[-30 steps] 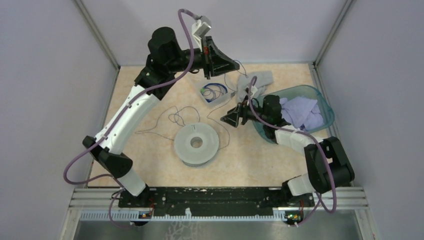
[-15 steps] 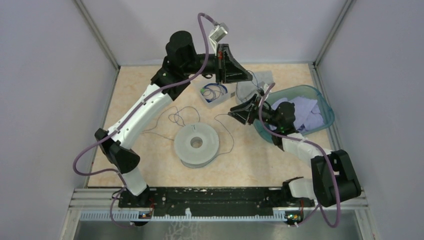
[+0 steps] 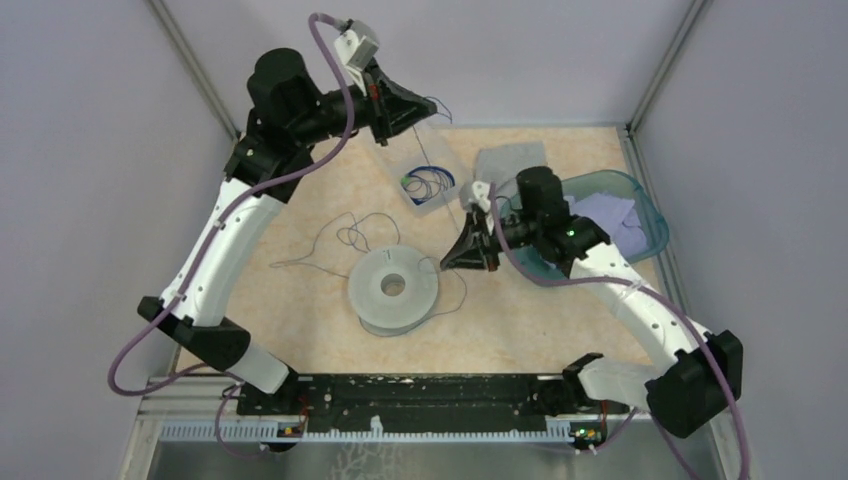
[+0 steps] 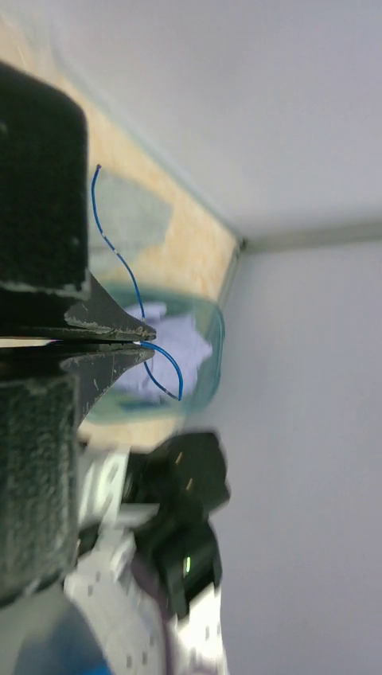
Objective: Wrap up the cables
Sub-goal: Adjust the cable at the center of the board, then pick up the cable reel from the corner of the board, then place the cable reel at the center of the board.
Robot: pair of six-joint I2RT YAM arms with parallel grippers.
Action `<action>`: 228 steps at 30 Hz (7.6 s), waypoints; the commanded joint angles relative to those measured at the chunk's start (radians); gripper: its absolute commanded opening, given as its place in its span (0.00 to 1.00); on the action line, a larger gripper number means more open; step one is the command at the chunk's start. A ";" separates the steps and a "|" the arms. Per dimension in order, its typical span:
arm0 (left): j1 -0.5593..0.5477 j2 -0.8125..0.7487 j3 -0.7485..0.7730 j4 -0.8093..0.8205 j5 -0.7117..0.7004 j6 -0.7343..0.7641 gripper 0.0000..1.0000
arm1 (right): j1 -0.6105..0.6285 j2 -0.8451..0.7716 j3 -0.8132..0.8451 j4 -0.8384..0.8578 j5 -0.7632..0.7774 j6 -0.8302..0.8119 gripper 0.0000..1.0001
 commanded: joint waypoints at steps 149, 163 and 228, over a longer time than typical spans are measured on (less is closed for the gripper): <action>0.403 -0.260 -0.634 0.152 -0.021 0.205 0.00 | 0.112 0.341 0.038 0.326 0.612 0.340 0.00; 0.381 -0.232 -0.628 0.167 -0.045 0.171 0.00 | 0.175 0.189 0.113 0.151 0.972 -0.052 0.00; 0.291 -0.277 -0.866 0.243 -0.003 0.073 0.00 | 0.394 0.092 -0.095 0.476 1.520 -0.612 0.00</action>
